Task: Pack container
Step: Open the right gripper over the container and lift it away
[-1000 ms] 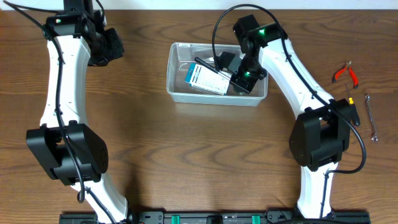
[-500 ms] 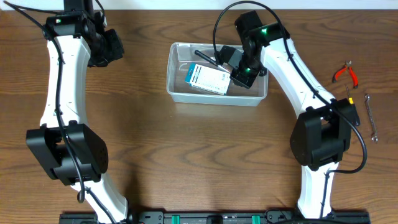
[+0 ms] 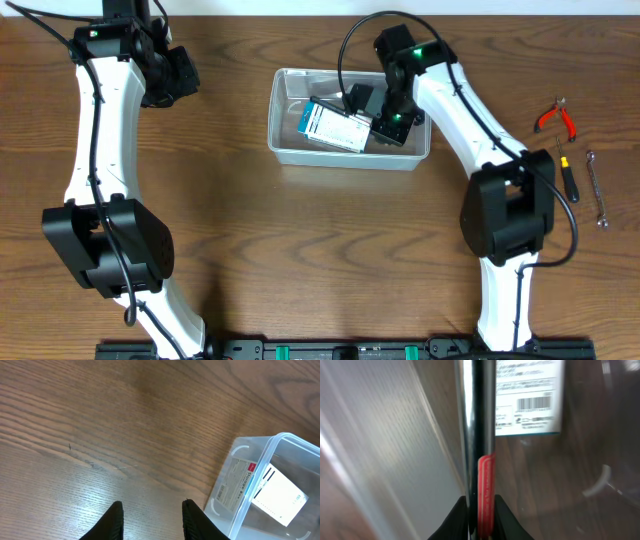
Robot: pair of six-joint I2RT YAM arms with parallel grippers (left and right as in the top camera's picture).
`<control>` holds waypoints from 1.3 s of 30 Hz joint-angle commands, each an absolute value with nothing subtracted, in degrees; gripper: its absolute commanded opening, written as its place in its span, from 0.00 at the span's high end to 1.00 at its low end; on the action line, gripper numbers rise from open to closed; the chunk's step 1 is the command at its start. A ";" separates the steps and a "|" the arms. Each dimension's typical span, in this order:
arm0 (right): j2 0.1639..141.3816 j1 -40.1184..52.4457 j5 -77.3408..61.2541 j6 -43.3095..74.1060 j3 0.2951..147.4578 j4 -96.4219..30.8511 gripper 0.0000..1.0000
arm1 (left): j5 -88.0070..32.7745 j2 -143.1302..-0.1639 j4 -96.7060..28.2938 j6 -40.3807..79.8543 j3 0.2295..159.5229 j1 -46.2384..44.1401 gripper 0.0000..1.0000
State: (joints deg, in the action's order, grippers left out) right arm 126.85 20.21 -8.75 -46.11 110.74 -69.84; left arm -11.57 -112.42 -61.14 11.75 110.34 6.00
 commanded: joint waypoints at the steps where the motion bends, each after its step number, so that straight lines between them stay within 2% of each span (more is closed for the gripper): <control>1: 128.70 20.01 -8.82 -51.37 110.00 -69.97 0.99 | -10.85 -112.09 -61.19 10.79 109.93 6.20 0.72; 6: 130.08 19.99 -8.82 -51.90 110.00 -69.21 0.98 | -10.85 -112.09 -61.17 10.76 109.93 6.20 0.72; 7: 130.17 19.99 -8.82 -51.90 110.00 -69.21 0.88 | -10.85 -112.09 -61.17 10.76 109.93 6.20 0.72; 8: 130.32 19.99 -8.82 -51.83 110.00 -69.21 0.64 | -10.85 -112.09 -61.17 10.76 109.93 6.20 0.72; 9: 130.32 19.99 -8.82 -51.51 110.00 -69.19 0.53 | -10.85 -112.09 -61.17 10.76 109.93 6.20 0.72; 10: 130.32 20.01 -8.82 -51.24 110.00 -69.14 0.46 | -10.85 -112.09 -61.17 10.76 109.93 6.20 0.72; 12: 130.30 20.01 -8.82 -51.24 110.02 -69.17 0.41 | -10.85 -112.09 -61.14 10.76 109.93 6.20 0.72; 19: 130.30 19.94 -8.82 -49.28 110.02 -69.08 0.35 | -10.85 -112.09 -60.77 10.76 109.93 6.20 0.71; 29: 129.88 19.25 -8.78 -41.56 112.51 -67.90 0.34 | -10.85 -112.09 -60.80 10.76 109.93 6.20 0.72; 35: 127.83 16.36 -5.54 -28.56 125.47 -72.82 0.34 | -10.85 -112.09 -60.82 10.76 109.93 6.20 0.72; 39: 127.17 11.25 -0.93 -20.93 136.99 -79.44 0.24 | -10.85 -112.09 -60.97 10.76 109.93 6.20 0.72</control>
State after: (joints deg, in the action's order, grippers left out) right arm 129.88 15.29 -4.91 -29.47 131.39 -77.78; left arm -11.55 -112.42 -60.82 11.73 110.34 6.00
